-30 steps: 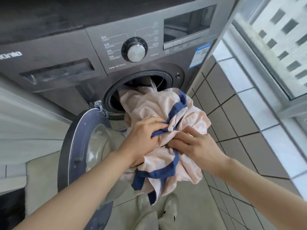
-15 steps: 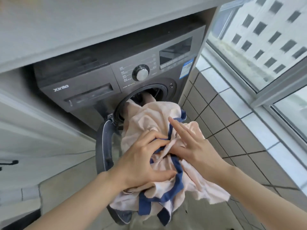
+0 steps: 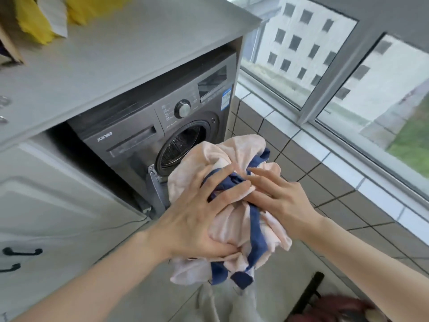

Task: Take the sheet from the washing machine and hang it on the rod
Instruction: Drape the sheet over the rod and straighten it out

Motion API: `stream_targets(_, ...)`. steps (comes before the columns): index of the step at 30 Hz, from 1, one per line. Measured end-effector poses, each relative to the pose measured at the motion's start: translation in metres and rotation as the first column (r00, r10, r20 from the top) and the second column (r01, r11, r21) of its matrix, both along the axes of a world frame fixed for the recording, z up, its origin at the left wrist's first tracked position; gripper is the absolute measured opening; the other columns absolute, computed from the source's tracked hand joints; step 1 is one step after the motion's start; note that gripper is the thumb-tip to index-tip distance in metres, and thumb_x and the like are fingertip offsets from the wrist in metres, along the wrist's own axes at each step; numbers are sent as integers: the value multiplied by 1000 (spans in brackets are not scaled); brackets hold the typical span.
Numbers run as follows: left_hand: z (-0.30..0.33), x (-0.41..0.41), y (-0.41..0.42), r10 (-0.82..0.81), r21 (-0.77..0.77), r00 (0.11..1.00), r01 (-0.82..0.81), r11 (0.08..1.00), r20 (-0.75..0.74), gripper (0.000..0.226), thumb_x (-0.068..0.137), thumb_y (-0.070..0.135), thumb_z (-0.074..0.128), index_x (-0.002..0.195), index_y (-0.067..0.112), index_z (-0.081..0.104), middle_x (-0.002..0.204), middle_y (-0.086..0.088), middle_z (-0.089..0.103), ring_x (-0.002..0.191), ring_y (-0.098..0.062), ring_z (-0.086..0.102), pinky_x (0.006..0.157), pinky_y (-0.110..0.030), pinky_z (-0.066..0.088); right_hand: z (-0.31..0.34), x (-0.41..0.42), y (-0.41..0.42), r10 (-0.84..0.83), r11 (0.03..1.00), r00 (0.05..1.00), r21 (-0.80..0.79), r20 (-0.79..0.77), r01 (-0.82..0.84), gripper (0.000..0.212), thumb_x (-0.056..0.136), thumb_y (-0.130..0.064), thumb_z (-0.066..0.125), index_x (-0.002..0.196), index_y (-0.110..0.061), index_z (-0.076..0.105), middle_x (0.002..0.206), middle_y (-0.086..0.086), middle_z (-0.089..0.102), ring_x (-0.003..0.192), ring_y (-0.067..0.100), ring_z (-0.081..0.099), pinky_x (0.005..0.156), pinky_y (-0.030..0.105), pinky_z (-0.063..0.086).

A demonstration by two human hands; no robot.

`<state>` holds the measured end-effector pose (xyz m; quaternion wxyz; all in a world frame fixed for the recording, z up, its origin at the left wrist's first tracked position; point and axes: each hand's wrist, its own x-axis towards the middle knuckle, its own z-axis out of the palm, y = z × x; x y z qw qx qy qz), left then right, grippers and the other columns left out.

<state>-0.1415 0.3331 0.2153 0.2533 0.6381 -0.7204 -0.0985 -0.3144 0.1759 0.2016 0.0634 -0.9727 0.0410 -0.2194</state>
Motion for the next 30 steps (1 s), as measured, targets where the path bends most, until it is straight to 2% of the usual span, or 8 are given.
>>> stream_targets(5,13,-28,9,85,122,996,-82,989,-23,120,60,54,77,148,49,-3,157,3,-12,148,-23,5,110,-39,33,31,-16,29,-75,989,997,-129,20,77,14,92,-13,59,97,-17,72,112,4,68,112,24,61,63,19,27)
stream_targets(7,11,-45,13,124,36,992,-124,992,-8,109,67,40,77,150,44,6,156,-3,2,144,-26,21,102,-40,44,42,-25,41,-89,984,995,-150,50,96,16,92,-10,58,89,-15,73,104,4,69,109,21,62,73,17,14)
stream_targets(12,8,-77,27,128,-223,992,-126,967,-5,84,74,9,74,144,31,33,138,-17,40,124,-34,48,88,-45,51,56,-64,63,-123,975,976,-162,178,152,11,85,-6,67,87,-15,75,100,4,71,103,23,66,77,15,17)
stream_targets(15,21,-105,37,106,-335,990,-68,940,95,69,80,8,66,140,29,41,129,-18,48,116,-35,52,92,-43,50,61,-105,78,-132,978,962,-129,238,166,15,88,-8,67,98,-17,71,114,2,69,104,26,64,72,18,31)
stream_targets(17,29,-127,46,90,-374,987,-35,927,133,67,80,8,64,139,29,42,126,-16,49,112,-35,54,91,-42,51,64,-134,85,-223,974,934,37,279,222,34,83,2,68,109,-18,57,124,-2,63,108,25,61,59,29,50)
stream_targets(19,35,-148,55,65,-379,984,2,925,163,72,75,7,67,138,30,43,126,-12,45,111,-36,54,86,-44,52,69,-162,90,-347,937,897,141,273,320,51,74,16,62,110,-16,45,124,-5,58,108,23,59,42,38,49)
stream_targets(22,45,-174,65,49,-405,972,49,913,228,52,84,12,59,133,29,50,126,-10,46,108,-35,56,80,-44,54,80,-195,98,-424,905,896,25,134,425,50,76,5,48,120,-19,43,124,-2,59,109,25,58,36,38,46)
stream_targets(30,77,-216,81,-15,-373,956,129,919,294,43,81,17,67,123,25,65,120,-13,61,105,-31,60,70,-44,54,96,-252,129,-504,863,861,-84,-62,499,77,63,-4,75,134,-21,51,121,-7,65,67,21,67,37,29,45)
